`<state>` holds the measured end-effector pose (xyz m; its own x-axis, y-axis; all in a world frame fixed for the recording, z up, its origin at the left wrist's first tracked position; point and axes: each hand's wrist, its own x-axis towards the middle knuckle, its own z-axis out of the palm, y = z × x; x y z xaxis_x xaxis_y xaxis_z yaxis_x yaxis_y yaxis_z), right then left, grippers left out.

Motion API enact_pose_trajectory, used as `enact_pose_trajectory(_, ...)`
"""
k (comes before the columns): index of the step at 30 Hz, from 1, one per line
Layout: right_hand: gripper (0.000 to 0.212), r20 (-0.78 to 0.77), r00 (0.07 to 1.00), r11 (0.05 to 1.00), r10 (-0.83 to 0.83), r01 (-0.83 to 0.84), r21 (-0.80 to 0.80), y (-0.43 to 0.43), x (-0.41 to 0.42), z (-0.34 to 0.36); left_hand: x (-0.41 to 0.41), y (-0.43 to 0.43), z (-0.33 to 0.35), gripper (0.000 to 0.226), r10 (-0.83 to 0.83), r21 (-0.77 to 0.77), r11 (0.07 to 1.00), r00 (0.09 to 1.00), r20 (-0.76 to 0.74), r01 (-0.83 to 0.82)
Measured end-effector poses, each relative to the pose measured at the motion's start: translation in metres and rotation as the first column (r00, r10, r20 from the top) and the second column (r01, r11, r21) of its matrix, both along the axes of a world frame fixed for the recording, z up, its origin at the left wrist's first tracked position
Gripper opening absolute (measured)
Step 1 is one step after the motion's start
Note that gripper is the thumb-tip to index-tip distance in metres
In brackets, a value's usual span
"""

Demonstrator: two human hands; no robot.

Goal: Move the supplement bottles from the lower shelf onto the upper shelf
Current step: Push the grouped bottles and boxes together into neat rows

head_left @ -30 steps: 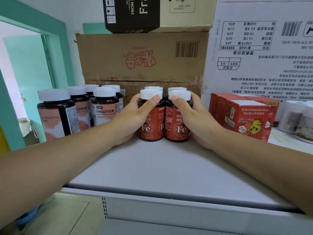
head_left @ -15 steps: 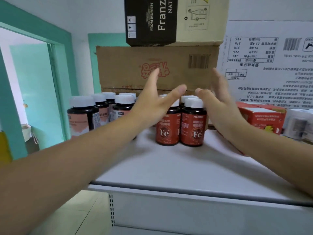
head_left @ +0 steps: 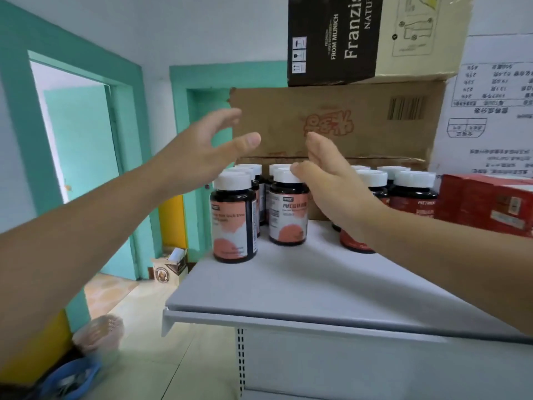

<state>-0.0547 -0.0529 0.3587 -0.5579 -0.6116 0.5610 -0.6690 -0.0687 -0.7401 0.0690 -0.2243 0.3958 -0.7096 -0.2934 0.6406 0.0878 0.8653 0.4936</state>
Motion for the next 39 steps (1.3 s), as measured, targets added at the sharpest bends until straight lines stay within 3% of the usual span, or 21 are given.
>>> enact_pose_trajectory(8, 0.085, 0.106, 0.975, 0.980, -0.195, 0.198, -0.021, -0.043, 0.000, -0.013, 0.000, -0.027, -0.049, 0.132, -0.166, 0.262, 0.955, 0.982, 0.095, 0.136)
enact_pose_trajectory(11, 0.078, 0.196, 0.961, 0.978, -0.194, 0.205, -0.037, -0.044, -0.002, -0.021, -0.007, -0.031, -0.068, 0.141, -0.258, 0.366, 0.905, 0.963, 0.072, 0.215)
enact_pose_trajectory(13, 0.056, 0.224, 0.959, 0.983, -0.172, 0.183, -0.029, -0.044, -0.005, -0.025, -0.013, -0.032, -0.080, 0.133, -0.338, 0.407, 0.863, 0.941, 0.025, 0.299)
enact_pose_trajectory(17, 0.057, 0.226, 0.970, 0.995, -0.087, 0.097, -0.034, -0.043, -0.009, -0.033, -0.022, -0.035, -0.095, 0.100, -0.448, 0.468, 0.773, 0.891, -0.076, 0.429)
enact_pose_trajectory(21, 0.045, 0.216, 0.975, 0.998, -0.050, 0.059, -0.036, -0.042, -0.012, -0.035, -0.024, -0.036, -0.100, 0.095, -0.488, 0.483, 0.735, 0.866, -0.110, 0.475)
enact_pose_trajectory(27, 0.042, 0.314, 0.944, 0.994, 0.098, -0.076, -0.083, -0.044, -0.019, -0.038, -0.031, -0.044, -0.102, 0.098, -0.526, 0.493, 0.704, 0.842, -0.121, 0.511)
enact_pose_trajectory(32, 0.067, 0.334, 0.930, 0.988, 0.154, -0.145, -0.054, -0.045, -0.024, -0.040, -0.031, -0.042, -0.103, 0.107, -0.536, 0.492, 0.698, 0.835, -0.125, 0.521)
enact_pose_trajectory(37, 0.092, 0.387, 0.906, 0.985, 0.171, -0.171, -0.035, -0.050, -0.032, -0.042, -0.031, -0.043, -0.103, 0.085, -0.543, 0.474, 0.703, 0.830, -0.125, 0.531)
enact_pose_trajectory(39, 0.097, 0.388, 0.906, 0.985, 0.172, -0.169, -0.042, -0.052, -0.034, -0.041, -0.031, -0.045, -0.104, 0.093, -0.540, 0.476, 0.704, 0.833, -0.125, 0.528)
